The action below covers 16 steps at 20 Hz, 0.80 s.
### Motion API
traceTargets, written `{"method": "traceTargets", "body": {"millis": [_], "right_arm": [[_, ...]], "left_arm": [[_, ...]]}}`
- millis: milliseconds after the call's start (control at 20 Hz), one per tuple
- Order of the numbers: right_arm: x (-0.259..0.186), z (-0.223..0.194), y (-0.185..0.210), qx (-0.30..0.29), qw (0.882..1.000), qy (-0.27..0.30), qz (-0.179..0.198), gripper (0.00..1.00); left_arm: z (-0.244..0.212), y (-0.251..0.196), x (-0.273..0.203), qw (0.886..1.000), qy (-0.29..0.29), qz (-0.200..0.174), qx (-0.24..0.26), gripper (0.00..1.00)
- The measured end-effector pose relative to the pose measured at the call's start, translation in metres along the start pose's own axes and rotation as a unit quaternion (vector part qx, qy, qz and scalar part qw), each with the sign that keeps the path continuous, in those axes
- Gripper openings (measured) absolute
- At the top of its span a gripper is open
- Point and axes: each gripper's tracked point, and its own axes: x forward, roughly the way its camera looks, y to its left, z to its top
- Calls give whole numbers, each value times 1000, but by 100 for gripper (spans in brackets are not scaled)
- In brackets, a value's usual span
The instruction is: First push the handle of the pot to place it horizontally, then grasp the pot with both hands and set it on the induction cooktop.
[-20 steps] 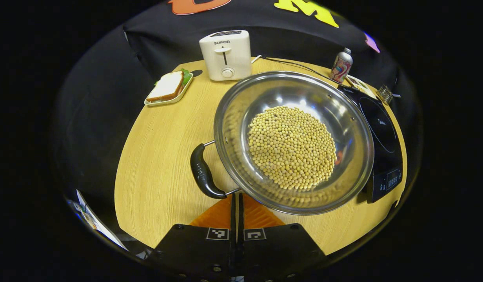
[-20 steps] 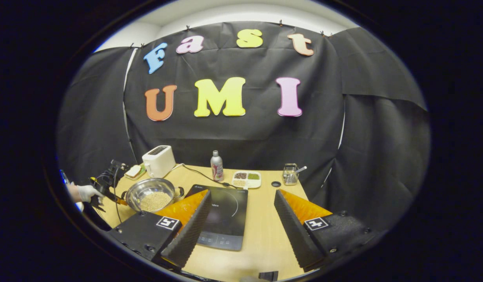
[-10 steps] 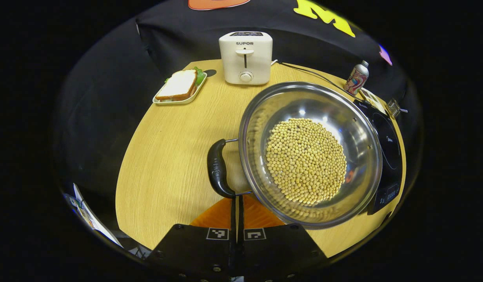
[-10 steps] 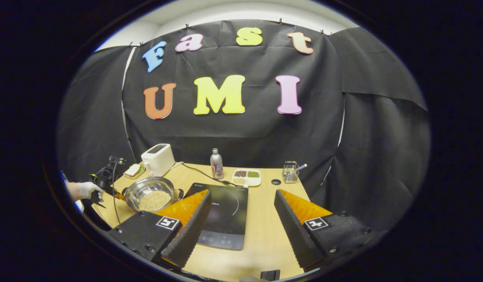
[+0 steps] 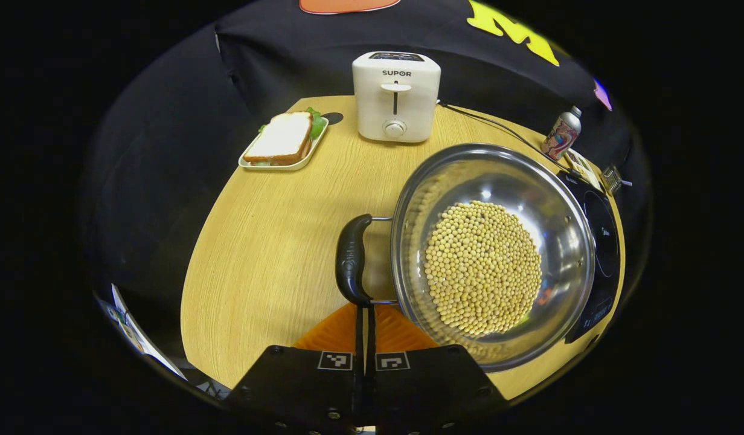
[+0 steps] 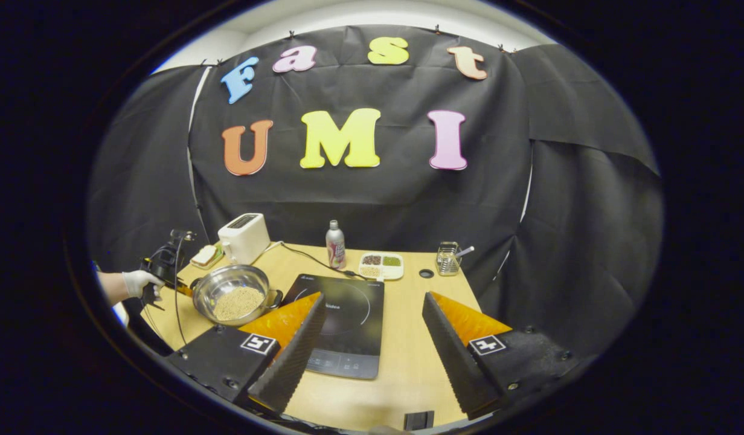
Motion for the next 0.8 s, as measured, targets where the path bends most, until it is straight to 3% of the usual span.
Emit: {"method": "traceTargets", "body": {"millis": [500,800], "right_arm": [[19,-17,27,-9,1000,23,8,100],[48,-29,64,-21,998,42,32,100]], "left_arm": [[15,3,8,1000,5,-5,30,0],[16,2,7,998,-44,-9,41,0]]}}
